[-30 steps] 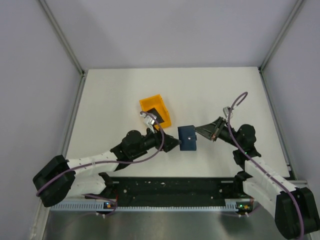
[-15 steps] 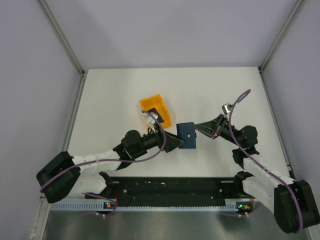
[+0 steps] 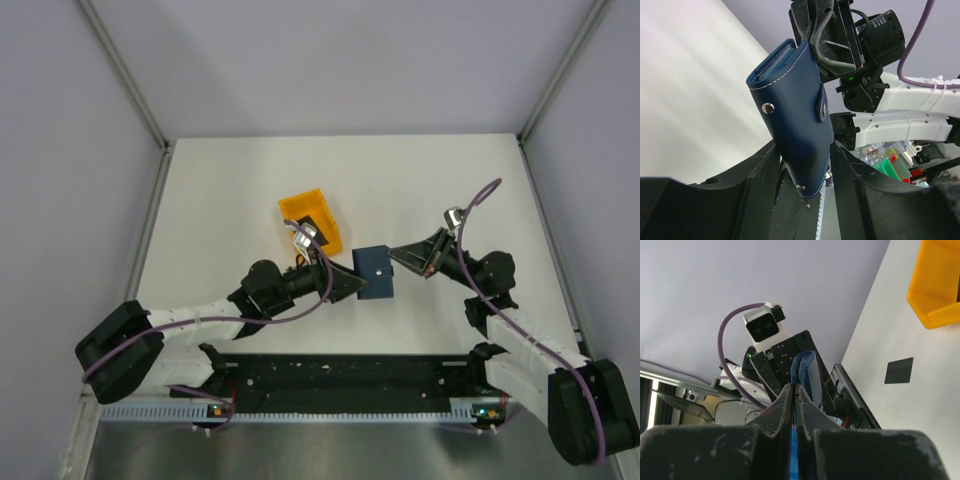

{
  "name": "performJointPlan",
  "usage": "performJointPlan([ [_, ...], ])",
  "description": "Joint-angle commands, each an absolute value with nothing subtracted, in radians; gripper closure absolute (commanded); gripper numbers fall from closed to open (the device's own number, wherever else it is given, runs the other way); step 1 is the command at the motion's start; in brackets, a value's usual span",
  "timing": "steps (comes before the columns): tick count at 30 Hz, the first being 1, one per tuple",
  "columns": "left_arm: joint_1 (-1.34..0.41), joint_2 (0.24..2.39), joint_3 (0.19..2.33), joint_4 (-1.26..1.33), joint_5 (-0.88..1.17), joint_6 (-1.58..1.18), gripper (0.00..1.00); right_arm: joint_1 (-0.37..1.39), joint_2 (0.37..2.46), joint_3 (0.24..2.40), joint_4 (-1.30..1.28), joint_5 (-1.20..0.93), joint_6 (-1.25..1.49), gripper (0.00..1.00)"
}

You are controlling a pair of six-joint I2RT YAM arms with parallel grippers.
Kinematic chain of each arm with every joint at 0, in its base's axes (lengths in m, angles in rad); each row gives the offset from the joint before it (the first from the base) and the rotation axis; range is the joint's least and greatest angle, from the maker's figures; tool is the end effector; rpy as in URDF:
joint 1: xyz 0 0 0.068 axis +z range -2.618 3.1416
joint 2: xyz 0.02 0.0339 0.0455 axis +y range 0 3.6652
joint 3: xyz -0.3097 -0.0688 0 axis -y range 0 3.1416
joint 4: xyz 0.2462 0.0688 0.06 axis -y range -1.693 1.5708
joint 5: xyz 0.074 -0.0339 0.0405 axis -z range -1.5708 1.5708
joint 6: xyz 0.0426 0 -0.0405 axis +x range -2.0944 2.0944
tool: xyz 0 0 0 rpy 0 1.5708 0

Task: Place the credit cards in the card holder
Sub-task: Open the card holder at the center of the board.

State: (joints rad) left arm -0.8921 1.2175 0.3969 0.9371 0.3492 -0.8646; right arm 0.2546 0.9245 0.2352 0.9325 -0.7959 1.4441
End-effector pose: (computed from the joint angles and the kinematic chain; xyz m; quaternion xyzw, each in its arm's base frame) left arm 0.1380 -0.1943 0.2781 0.1388 0.6528 -0.6400 0.3808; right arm 0.1495 0.0704 0.2755 0.0654 0.6415 0.7029 0.3003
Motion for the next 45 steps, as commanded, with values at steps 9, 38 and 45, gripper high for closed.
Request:
performJointPlan([
  [9, -0.900, 1.241, 0.451, 1.031, 0.377, -0.876, 0.55, 0.267, 0.934, 0.229, 0.989, -0.811, 1.443, 1.00],
  [38, -1.121, 1.120, 0.785, 0.008, -0.431, -0.563, 1.00, 0.765, 0.831, 0.707, -0.276, 0.077, 0.730, 0.51],
  [45, -1.155, 1.160, 0.810, -0.023, -0.466, -0.549, 1.00, 0.784, 0.877, 0.703, -0.213, 0.045, 0.750, 0.55],
])
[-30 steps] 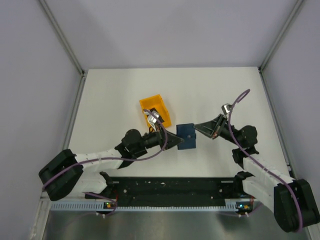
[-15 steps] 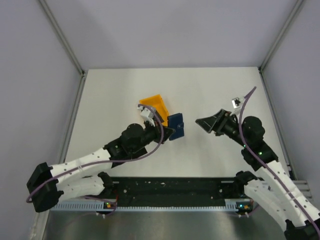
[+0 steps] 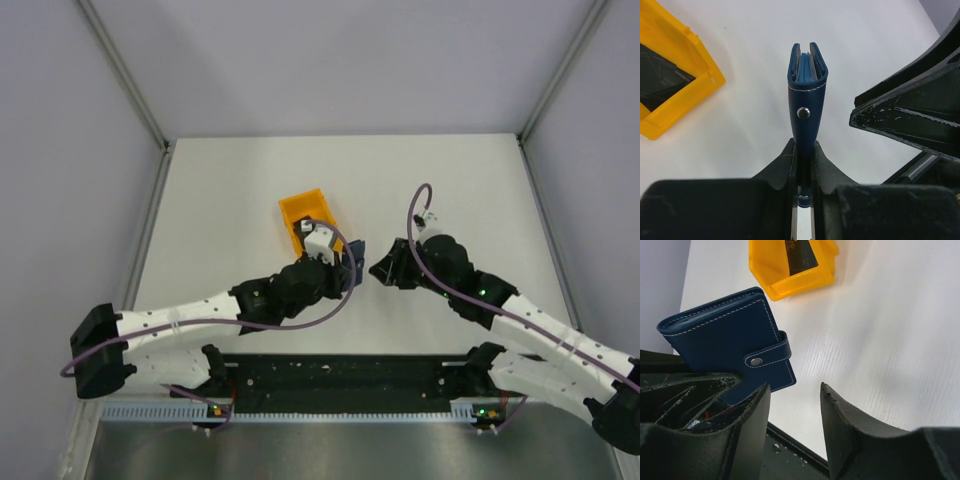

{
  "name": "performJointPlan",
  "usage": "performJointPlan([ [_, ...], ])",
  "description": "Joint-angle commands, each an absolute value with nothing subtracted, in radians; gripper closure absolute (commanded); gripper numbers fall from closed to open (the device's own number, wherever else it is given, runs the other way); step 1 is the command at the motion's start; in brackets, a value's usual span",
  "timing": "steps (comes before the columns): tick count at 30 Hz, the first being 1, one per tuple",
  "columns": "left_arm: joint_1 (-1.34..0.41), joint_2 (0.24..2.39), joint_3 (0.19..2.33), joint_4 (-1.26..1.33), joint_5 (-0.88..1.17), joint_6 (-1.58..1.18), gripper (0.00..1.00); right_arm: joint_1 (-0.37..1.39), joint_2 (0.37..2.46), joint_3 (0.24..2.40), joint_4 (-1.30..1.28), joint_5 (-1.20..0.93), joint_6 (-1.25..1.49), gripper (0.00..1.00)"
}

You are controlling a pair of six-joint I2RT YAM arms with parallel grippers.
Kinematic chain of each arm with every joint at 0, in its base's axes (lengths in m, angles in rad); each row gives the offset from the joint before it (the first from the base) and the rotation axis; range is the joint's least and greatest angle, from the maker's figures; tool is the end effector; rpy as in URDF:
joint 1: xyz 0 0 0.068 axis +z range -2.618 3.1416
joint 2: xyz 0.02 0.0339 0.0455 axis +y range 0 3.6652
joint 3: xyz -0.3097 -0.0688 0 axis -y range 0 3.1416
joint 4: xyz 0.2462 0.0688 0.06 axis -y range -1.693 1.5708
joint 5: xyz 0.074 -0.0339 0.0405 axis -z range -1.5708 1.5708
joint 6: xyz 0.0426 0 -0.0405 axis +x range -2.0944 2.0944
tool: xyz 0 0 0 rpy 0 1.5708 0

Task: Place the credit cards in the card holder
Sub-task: Open the card holder at the center of the board.

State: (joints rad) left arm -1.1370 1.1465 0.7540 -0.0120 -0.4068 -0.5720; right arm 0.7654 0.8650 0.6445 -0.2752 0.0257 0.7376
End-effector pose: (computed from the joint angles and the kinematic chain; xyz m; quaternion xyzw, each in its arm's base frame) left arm 0.1191 -0.2170 0.3125 0.1211 0.8161 -0.2961 0.4813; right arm 0.1270 0.1205 0.2985 -0.0054 0.8589 0.3415 0.3816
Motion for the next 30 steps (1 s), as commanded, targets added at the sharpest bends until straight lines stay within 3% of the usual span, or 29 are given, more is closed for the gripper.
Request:
performJointPlan([
  [1, -1.157, 1.166, 0.811, -0.025, -0.465, -0.548, 1.00, 0.787, 0.887, 0.704, -0.207, 0.037, 0.750, 0.55],
  [9, -1.173, 1.204, 0.830, -0.020, -0.449, -0.538, 1.00, 0.808, 0.934, 0.707, -0.143, 0.005, 0.762, 0.47],
  [17, -1.180, 1.197, 0.824, 0.023, -0.420, -0.523, 1.00, 0.813, 0.983, 0.704, -0.123, 0.006, 0.782, 0.47],
  [22, -1.181, 1.192, 0.811, 0.049, -0.408, -0.517, 1.00, 0.811, 1.014, 0.715, -0.178, 0.053, 0.798, 0.53],
  [26, -1.183, 1.184, 0.815, 0.040, -0.445, -0.514, 1.00, 0.825, 1.077, 0.837, -0.505, 0.298, 0.828, 0.68],
  [30, -1.184, 1.181, 0.815, 0.020, -0.480, -0.509, 1.00, 0.854, 1.088, 0.870, -0.626, 0.437, 0.842, 0.69],
])
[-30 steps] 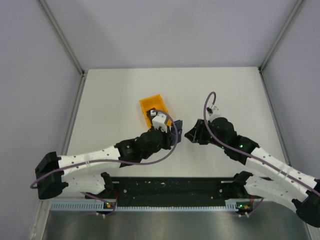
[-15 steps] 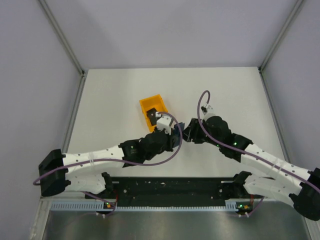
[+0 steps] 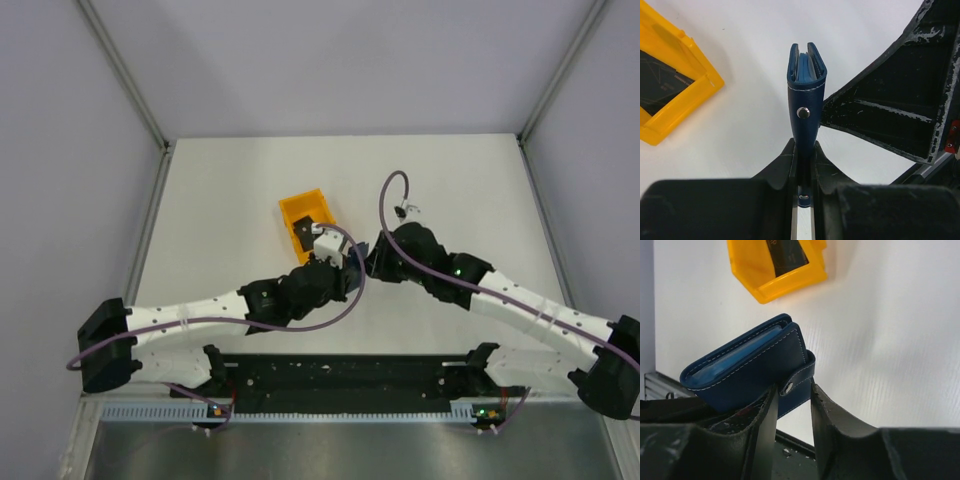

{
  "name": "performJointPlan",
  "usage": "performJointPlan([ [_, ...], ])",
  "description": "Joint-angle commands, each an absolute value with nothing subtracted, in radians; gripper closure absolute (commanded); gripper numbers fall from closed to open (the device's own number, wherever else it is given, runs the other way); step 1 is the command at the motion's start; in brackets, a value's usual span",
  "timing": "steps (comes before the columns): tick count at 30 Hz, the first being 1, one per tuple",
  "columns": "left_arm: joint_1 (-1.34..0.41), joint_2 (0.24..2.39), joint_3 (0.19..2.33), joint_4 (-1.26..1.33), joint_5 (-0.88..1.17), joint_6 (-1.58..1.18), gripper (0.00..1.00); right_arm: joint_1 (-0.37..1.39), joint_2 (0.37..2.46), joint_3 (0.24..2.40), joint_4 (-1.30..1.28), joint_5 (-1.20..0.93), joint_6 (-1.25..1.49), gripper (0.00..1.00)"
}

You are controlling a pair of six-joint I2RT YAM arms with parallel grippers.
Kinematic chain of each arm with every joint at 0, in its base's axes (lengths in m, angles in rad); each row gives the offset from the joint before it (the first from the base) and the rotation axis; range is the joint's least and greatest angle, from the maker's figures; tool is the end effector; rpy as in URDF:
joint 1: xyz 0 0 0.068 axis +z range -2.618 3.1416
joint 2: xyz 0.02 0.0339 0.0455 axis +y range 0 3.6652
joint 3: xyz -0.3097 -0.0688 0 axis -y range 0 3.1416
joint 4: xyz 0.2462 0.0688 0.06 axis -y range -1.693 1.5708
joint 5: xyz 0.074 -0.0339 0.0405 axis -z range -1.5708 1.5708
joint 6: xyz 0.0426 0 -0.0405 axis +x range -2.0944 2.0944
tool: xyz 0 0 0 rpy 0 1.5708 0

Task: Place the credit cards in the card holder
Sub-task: Open the card holder at the center of the board.

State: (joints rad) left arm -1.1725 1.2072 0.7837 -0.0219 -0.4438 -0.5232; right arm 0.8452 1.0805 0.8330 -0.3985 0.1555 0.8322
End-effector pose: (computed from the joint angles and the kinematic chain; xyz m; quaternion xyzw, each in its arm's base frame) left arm 0.1179 -0.2330 0.3080 0.1519 0.8194 -0.2671 0.4839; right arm 0.1511 0.1604 0.3147 0.0288 0.8925 0.2843 0.3490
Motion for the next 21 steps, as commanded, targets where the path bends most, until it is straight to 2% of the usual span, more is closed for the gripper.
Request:
performJointPlan([
  [1, -1.184, 1.181, 0.813, 0.017, -0.483, -0.511, 1.00, 0.854, 1.071, 0.859, -0.614, 0.440, 0.842, 0.69],
  [10, -1.184, 1.173, 0.802, 0.017, -0.495, -0.517, 1.00, 0.856, 1.025, 0.856, -0.634, 0.465, 0.845, 0.69],
  [14, -1.184, 1.178, 0.801, 0.017, -0.497, -0.522, 1.00, 0.856, 0.892, 0.729, -0.372, 0.336, 0.798, 0.68],
  [17, -1.184, 1.183, 0.802, 0.015, -0.495, -0.523, 1.00, 0.856, 0.792, 0.664, -0.231, 0.241, 0.761, 0.61],
  [21, -1.184, 1.196, 0.807, 0.012, -0.489, -0.526, 1.00, 0.856, 0.770, 0.638, -0.141, 0.138, 0.718, 0.46],
])
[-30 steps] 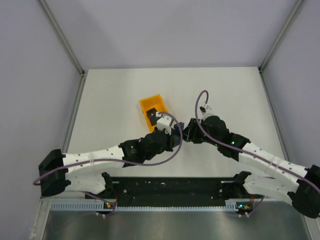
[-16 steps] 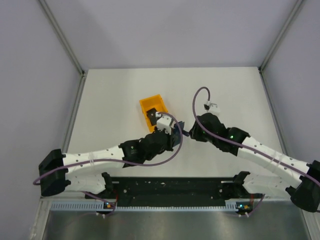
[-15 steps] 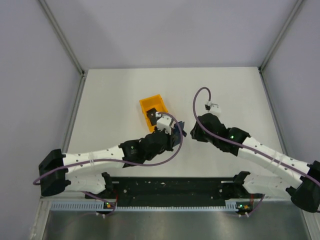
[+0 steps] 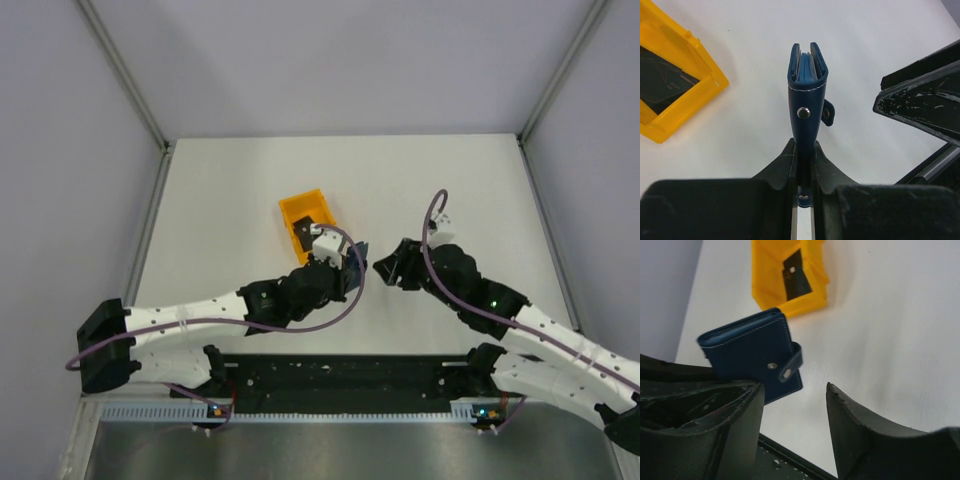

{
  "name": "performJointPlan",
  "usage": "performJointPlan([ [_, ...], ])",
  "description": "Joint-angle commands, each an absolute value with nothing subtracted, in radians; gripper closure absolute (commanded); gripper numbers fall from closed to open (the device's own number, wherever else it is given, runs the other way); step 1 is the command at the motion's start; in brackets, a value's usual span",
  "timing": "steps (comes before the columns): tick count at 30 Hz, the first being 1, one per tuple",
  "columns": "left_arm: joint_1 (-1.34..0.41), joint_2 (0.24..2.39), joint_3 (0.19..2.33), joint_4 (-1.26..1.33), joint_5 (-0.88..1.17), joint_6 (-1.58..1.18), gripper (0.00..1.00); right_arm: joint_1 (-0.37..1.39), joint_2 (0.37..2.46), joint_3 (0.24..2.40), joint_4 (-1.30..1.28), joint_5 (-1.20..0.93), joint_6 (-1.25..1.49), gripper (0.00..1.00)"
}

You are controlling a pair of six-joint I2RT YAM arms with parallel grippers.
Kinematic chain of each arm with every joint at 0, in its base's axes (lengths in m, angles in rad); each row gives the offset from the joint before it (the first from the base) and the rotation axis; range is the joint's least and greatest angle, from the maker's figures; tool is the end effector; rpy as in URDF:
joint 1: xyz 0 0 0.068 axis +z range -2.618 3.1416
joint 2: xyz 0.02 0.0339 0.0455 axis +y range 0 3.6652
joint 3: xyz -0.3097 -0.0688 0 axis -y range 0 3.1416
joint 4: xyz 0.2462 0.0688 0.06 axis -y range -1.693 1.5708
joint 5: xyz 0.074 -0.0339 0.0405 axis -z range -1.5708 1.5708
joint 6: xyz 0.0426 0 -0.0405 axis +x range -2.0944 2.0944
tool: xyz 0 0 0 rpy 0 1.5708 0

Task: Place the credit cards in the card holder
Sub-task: Open the card holder at the center of the board.

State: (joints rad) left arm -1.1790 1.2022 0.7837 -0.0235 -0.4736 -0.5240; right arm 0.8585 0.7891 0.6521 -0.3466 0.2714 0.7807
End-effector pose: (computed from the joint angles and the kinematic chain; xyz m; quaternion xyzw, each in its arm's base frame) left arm 0.1168 -0.2319 0.3093 0.1454 0.8180 -0.2606 0.4917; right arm 0.1104 0.1104 0.3056 0.0369 0.8501 0.2955 0.4344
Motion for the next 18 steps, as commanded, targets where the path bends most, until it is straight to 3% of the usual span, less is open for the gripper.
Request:
performJointPlan([
  [1, -1.184, 1.200, 0.808, 0.014, -0.486, -0.528, 1.00, 0.856, 0.781, 0.638, -0.132, 0.115, 0.713, 0.45],
  [5, -1.184, 1.212, 0.810, 0.025, -0.462, -0.528, 1.00, 0.856, 0.854, 0.656, -0.136, 0.080, 0.718, 0.44],
  [9, -1.183, 1.241, 0.787, 0.107, -0.395, -0.534, 1.00, 0.856, 0.853, 0.669, -0.263, 0.246, 0.796, 0.47],
  [14, -1.184, 1.362, 0.822, 0.233, -0.235, -0.515, 1.00, 0.853, 0.691, 0.676, -0.523, 0.570, 0.880, 0.44],
  [18, -1.181, 1.472, 0.870, 0.258, -0.206, -0.548, 1.00, 0.815, 0.557, 0.675, -0.644, 0.656, 0.899, 0.37],
])
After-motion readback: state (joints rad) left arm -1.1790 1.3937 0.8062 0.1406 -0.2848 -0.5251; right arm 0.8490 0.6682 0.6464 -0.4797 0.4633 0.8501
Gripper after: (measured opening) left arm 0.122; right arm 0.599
